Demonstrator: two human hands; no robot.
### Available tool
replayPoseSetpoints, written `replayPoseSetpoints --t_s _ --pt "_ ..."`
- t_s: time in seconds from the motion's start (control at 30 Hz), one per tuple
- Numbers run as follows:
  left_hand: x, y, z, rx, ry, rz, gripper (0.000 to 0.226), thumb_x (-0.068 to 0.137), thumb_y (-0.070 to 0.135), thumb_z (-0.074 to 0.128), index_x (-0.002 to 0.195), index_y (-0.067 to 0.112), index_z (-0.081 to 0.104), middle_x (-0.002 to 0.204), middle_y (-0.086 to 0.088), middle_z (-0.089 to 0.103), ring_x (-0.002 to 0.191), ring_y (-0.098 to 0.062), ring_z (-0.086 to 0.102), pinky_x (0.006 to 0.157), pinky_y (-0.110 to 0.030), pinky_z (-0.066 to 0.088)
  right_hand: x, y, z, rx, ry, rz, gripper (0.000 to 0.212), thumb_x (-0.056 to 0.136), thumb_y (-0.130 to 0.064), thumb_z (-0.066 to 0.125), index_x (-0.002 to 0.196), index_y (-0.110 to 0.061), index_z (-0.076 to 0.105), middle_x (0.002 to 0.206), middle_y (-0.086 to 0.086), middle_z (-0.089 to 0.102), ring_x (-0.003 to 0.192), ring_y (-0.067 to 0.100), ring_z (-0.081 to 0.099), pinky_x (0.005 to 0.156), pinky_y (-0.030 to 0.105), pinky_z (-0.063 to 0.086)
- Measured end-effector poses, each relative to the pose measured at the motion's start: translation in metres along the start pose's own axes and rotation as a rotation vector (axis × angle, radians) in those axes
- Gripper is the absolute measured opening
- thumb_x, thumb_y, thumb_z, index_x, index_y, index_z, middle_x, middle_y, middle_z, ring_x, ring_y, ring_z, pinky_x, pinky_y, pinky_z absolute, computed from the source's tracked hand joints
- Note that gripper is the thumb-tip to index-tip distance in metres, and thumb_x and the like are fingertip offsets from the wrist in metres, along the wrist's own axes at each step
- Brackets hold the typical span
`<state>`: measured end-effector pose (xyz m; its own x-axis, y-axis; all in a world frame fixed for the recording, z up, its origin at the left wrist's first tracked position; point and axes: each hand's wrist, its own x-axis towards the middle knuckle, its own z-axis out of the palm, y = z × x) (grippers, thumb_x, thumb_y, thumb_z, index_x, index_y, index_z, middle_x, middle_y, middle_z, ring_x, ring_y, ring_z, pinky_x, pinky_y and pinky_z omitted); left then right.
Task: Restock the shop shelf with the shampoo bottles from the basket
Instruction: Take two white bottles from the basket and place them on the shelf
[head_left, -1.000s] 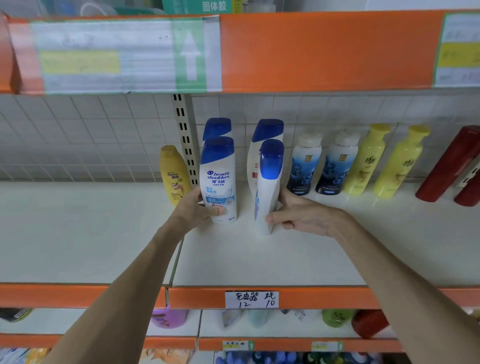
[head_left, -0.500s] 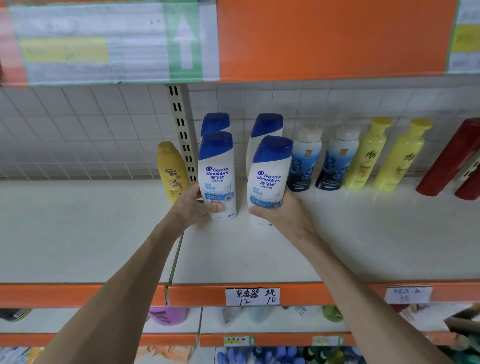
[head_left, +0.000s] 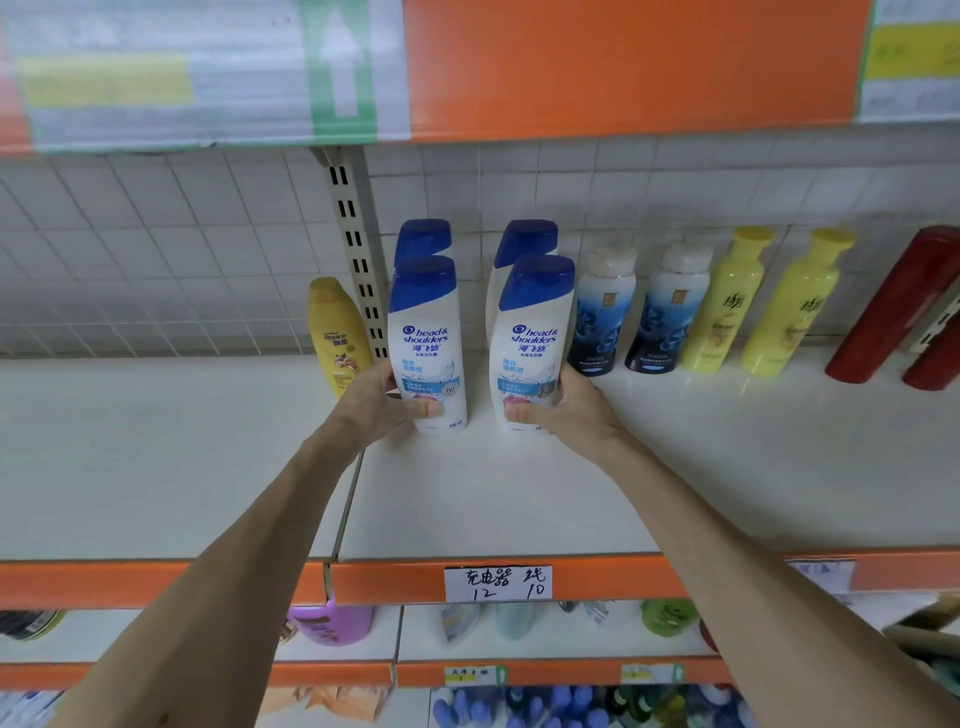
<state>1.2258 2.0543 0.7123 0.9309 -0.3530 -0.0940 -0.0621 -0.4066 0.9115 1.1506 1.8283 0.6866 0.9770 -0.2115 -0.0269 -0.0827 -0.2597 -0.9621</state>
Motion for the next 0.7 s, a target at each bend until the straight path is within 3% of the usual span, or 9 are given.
replayPoseSetpoints --t_s 0.3,0.4,0.7 --pt "0.0015 -0.0019 0.0022 -0.006 0.017 -0.019 0.055 0.073 0.012 0.080 0.123 0.015 0.058 0.118 -0.001 0.066 0.107 -0.017 0.060 0.090 -0.035 0.052 0.0049 0.0025 -0.0004 0.015 -0.019 0.031 0.057 0.076 -0.014 0.084 0.119 -0.032 0.052 0.106 -0.016 0.064 0.093 -0.004 0.061 0.064 0.009 0.049" --pt "0.0017 -0.0026 0.0010 0.002 0.010 -0.002 0.055 0.073 0.013 0.080 0.124 0.015 0.058 0.119 0.000 0.066 0.107 -0.017 0.060 0.085 -0.030 0.050 0.0052 0.0021 -0.0008 0.006 -0.019 0.036 0.059 0.076 -0.015 0.084 0.124 -0.029 0.053 0.110 -0.014 0.063 0.091 -0.006 0.060 0.062 0.008 0.047" --pt "0.0025 -0.0017 0.0011 -0.008 0.012 -0.017 0.051 0.075 0.010 0.078 0.122 0.017 0.057 0.115 0.001 0.064 0.106 -0.018 0.059 0.087 -0.033 0.049 0.0080 0.0058 0.0014 -0.020 0.018 0.041 0.063 0.075 -0.018 0.085 0.129 -0.024 0.053 0.115 -0.011 0.063 0.095 0.002 0.061 0.077 0.024 0.055"
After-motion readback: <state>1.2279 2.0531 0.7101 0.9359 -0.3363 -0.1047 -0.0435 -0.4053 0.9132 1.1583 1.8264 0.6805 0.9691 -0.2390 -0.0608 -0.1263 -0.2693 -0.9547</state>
